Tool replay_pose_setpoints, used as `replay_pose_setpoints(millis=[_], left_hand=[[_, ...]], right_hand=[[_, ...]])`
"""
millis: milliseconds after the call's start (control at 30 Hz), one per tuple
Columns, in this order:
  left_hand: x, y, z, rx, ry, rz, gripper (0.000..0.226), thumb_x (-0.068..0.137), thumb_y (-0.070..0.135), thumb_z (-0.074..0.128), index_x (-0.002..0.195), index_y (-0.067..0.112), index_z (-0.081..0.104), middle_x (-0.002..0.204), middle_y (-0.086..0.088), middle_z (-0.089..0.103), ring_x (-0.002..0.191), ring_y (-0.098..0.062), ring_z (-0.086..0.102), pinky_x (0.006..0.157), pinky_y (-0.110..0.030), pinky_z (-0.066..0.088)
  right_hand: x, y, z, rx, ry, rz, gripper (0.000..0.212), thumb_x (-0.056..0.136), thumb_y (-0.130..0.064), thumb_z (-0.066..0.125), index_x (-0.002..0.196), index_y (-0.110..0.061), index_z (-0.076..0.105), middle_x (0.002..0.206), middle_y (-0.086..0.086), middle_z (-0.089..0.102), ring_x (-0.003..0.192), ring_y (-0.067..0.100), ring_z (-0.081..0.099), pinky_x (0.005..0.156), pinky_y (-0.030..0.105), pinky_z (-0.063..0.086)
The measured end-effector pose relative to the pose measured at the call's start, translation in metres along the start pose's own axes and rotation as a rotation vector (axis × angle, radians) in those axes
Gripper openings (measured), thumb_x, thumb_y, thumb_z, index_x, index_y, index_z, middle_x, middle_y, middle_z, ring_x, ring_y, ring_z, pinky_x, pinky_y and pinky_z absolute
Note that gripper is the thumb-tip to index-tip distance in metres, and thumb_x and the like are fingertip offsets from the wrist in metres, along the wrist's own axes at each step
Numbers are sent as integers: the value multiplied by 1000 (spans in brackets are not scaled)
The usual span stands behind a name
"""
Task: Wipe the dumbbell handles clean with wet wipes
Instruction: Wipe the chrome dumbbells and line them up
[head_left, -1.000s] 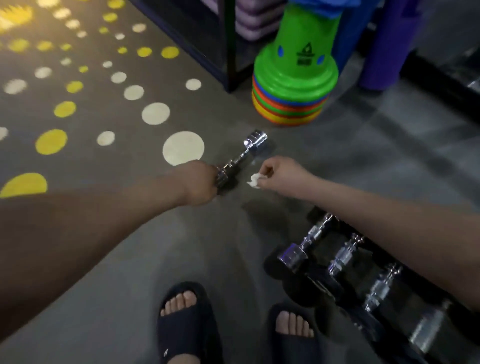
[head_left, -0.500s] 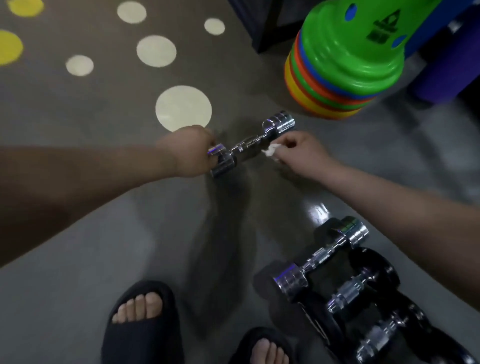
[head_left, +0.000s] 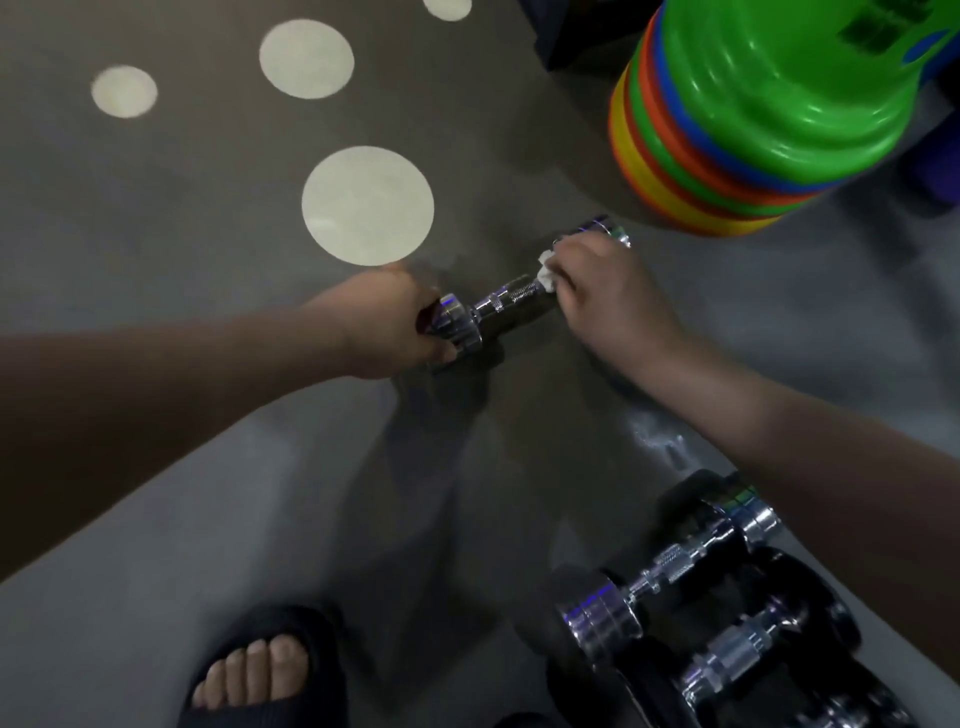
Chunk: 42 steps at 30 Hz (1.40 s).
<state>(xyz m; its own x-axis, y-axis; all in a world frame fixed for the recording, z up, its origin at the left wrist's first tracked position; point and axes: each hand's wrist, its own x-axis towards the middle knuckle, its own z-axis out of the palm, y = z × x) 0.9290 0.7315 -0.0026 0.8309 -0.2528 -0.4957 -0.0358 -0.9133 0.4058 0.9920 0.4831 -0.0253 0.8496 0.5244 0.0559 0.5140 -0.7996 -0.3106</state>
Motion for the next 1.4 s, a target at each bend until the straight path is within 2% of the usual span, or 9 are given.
replay_pose_setpoints(millis=[167, 300, 433, 567, 700, 800, 1000, 1200, 1400], left_hand=[[4, -7, 5, -24, 24, 15, 34, 83, 52, 71, 86, 20, 59, 87, -6, 59, 81, -27, 58, 73, -41, 53], [5, -11, 8, -32, 24, 21, 37, 83, 54, 70, 83, 20, 56, 84, -5, 58, 78, -27, 58, 70, -40, 52], [6, -11, 10, -13, 20, 7, 38, 83, 56, 69, 87, 21, 58, 82, -5, 57, 76, -26, 57, 68, -38, 51], [5, -9, 11, -18, 33, 5, 36, 84, 55, 70, 86, 21, 57, 80, -4, 56, 76, -25, 56, 66, -36, 50], [5, -9, 9, 18, 19, -15, 39, 85, 56, 69, 89, 19, 58, 82, -4, 57, 77, -26, 56, 63, -33, 44], [5, -7, 8, 33, 21, -15, 38, 85, 56, 69, 84, 20, 54, 80, -5, 56, 75, -27, 56, 61, -32, 43], [3, -6, 12, 30, 29, -24, 47, 85, 58, 68, 105, 15, 63, 92, -6, 52, 86, -28, 54, 73, -37, 49], [2, -6, 14, 18, 32, -37, 53, 85, 59, 66, 116, 16, 60, 104, -8, 48, 98, -30, 54, 82, -40, 50], [-2, -4, 17, 18, 44, -35, 51, 84, 60, 66, 113, 19, 58, 104, -4, 45, 101, -29, 54, 86, -43, 51]], right_hand=[[-1, 1, 12, -168, 38, -92, 15, 91, -9, 53, 96, -7, 68, 101, 11, 68, 93, 38, 60, 84, 46, 51], [-6, -6, 23, -149, 59, -112, 29, 94, -20, 52, 110, -1, 67, 105, 15, 67, 94, 38, 60, 88, 41, 49], [-1, -6, 16, -21, 46, -108, 22, 91, -7, 59, 110, -5, 70, 102, 12, 69, 95, 36, 62, 87, 37, 47], [11, -18, -6, 232, 131, 216, 22, 92, -12, 55, 108, -18, 68, 88, -13, 67, 87, -4, 63, 83, 18, 48], [19, -16, -3, 163, 32, 205, 15, 89, -19, 58, 103, -18, 63, 87, -5, 65, 90, 20, 63, 81, 37, 50], [12, -12, 9, 60, 79, 104, 13, 90, -22, 56, 90, -15, 66, 94, 7, 63, 90, 29, 62, 79, 47, 52], [-5, -9, 18, 87, 95, -8, 23, 88, -13, 72, 105, 2, 70, 101, 20, 63, 95, 32, 64, 89, 30, 46], [-1, 0, 10, -126, 114, -81, 19, 88, -5, 51, 99, -4, 67, 99, 16, 61, 93, 39, 59, 78, 46, 52], [-7, -11, 27, -112, 164, 31, 17, 84, -2, 54, 92, 1, 69, 92, 19, 58, 82, 39, 58, 71, 41, 50]])
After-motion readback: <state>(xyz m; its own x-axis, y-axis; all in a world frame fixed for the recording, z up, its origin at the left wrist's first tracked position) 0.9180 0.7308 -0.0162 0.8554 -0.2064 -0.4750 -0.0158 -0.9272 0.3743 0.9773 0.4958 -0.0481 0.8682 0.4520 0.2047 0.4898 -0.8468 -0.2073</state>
